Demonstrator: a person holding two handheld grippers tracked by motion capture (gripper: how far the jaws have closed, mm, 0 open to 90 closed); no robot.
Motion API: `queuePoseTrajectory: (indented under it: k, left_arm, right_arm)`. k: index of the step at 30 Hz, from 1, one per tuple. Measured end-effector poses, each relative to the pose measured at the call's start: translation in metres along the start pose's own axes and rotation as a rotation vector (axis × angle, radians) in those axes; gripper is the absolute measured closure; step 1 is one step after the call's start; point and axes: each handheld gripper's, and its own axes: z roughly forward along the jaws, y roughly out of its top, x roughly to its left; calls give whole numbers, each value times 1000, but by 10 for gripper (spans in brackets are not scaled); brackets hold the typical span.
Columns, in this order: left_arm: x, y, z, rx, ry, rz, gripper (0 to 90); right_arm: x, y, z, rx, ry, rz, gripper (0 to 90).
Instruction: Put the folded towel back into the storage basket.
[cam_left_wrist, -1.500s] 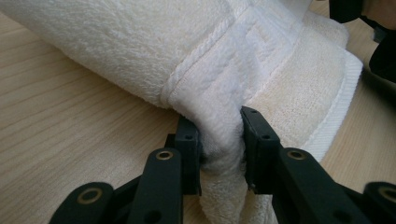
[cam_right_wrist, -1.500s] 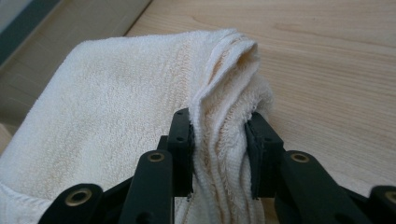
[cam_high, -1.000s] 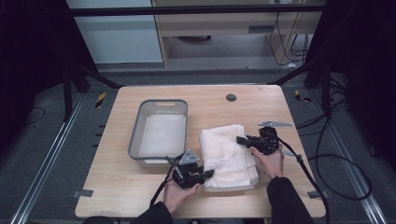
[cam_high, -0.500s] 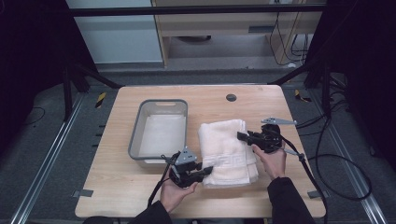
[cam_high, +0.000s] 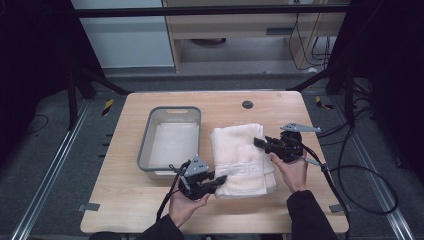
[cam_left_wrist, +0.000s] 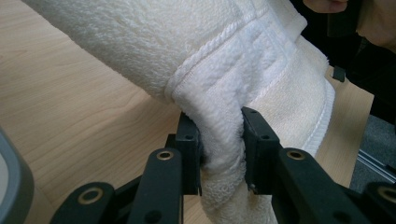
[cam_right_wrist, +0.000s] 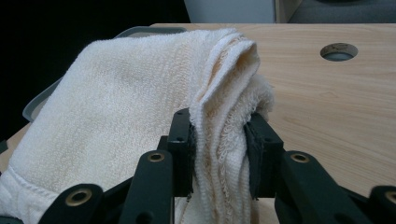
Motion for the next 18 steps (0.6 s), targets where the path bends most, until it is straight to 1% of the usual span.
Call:
queuePoseTrajectory:
  k: [3,7,10,18]
  left_arm:
    - [0,2,-3,-10,-2,-1,705]
    - [-1,6,-8,-20,3,9,704]
    - [-2,7,-10,-27,10,17,704]
    - [-1,10,-14,-42,16,16,704]
  right_arm:
    - [2,2,-1,-10,3,-5,674]
    - [4,6,-4,-19,7,-11,674]
    - [8,9,-6,-31,3,-25,674]
    - [14,16,-6,-41,-6,-50,674]
